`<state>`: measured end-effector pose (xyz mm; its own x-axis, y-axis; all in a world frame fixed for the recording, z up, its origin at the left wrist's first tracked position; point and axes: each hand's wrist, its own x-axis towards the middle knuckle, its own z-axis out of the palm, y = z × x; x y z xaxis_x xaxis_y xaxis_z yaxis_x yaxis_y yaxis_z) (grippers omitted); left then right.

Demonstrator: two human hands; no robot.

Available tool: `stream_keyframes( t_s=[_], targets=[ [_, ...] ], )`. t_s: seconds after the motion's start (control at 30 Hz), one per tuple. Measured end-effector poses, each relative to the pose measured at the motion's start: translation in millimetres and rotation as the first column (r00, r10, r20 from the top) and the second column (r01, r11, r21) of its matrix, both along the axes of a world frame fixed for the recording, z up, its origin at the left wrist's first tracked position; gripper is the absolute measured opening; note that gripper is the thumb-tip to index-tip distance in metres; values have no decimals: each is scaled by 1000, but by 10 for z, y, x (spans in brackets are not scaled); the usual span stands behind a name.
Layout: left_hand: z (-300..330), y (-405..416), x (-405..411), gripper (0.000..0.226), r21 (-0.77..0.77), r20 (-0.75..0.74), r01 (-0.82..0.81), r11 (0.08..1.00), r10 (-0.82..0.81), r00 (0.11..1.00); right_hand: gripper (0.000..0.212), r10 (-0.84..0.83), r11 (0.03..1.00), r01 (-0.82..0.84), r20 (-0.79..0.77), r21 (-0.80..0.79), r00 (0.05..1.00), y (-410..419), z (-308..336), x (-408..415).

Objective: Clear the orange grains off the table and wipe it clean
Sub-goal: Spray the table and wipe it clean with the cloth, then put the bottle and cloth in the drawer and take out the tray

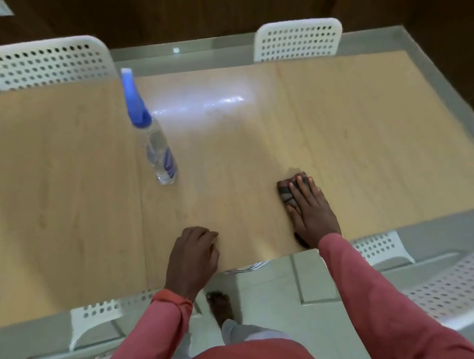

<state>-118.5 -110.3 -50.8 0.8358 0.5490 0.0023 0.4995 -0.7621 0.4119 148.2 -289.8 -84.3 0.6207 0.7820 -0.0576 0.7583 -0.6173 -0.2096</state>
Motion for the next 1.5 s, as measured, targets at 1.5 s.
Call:
stream_keyframes(
  t_s=[1.5],
  targets=[
    [88, -155, -343, 47, -137, -272, -49, 989, 10, 962, 65, -57, 837, -139, -337, -529, 940, -123, -192, -1858]
  ],
)
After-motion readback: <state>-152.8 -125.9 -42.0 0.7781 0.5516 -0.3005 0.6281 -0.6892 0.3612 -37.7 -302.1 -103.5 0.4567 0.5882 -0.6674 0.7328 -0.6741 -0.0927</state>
